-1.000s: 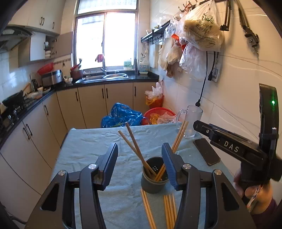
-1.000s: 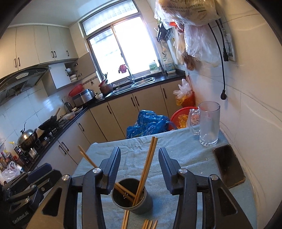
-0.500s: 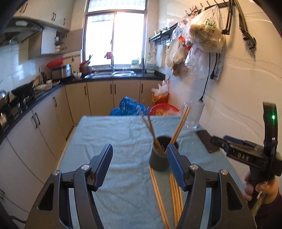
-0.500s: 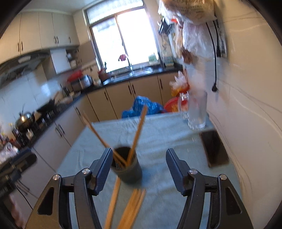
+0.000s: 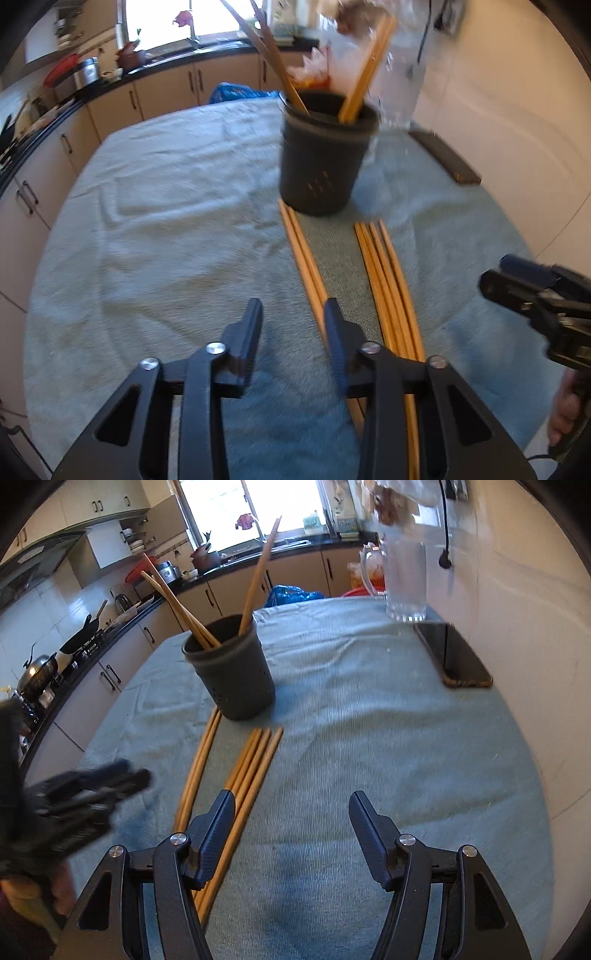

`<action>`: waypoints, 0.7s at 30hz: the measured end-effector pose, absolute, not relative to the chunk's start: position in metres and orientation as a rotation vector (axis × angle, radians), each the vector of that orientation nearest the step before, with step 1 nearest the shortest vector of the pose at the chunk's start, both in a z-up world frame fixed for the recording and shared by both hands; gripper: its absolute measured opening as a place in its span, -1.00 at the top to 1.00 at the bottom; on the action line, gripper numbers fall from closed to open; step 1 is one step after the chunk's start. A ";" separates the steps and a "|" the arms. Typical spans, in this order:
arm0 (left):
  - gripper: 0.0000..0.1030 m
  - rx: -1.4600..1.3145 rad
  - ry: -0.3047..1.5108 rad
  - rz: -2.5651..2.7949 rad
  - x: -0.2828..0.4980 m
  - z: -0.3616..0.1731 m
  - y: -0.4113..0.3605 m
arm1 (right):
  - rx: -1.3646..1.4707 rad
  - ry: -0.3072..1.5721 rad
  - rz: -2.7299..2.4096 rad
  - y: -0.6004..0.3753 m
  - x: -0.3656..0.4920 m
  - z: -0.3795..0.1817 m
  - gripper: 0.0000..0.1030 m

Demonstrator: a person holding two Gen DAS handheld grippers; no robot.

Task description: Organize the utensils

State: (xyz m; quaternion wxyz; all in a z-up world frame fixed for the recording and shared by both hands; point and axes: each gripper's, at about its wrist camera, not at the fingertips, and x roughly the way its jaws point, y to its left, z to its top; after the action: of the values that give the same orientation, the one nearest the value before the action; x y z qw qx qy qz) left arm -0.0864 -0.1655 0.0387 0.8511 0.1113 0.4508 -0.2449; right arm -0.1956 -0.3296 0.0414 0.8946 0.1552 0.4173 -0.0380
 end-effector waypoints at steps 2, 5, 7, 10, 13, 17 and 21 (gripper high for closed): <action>0.52 0.243 0.967 -0.514 -0.081 0.026 -0.173 | 0.330 0.864 -0.080 -0.328 -0.194 0.040 -0.33; 0.63 0.220 0.975 -0.524 -0.074 0.019 -0.176 | 0.340 0.863 -0.080 -0.329 -0.193 0.039 -0.33; 0.73 0.227 0.973 -0.521 -0.072 0.020 -0.177 | 0.347 0.862 -0.082 -0.330 -0.192 0.037 -0.33; 0.76 0.247 0.964 -0.496 -0.067 0.020 -0.181 | 0.355 0.871 -0.081 -0.331 -0.189 0.031 -0.33; 0.81 0.274 0.983 -0.473 -0.061 0.016 -0.187 | 0.363 0.884 -0.072 -0.328 -0.185 0.024 -0.33; 0.83 0.237 0.993 -0.471 -0.056 0.020 -0.187 | 0.364 0.900 -0.054 -0.321 -0.179 0.017 -0.33; 0.83 0.144 0.982 -0.521 -0.054 0.029 -0.178 | 0.357 0.907 -0.047 -0.318 -0.177 0.013 -0.33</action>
State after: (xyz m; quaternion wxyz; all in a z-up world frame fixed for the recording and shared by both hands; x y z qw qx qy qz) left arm -0.0543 -0.1780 0.0290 0.8471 0.0684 0.4655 -0.2469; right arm -0.1769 -0.3183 0.0129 0.8832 0.1715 0.4359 -0.0228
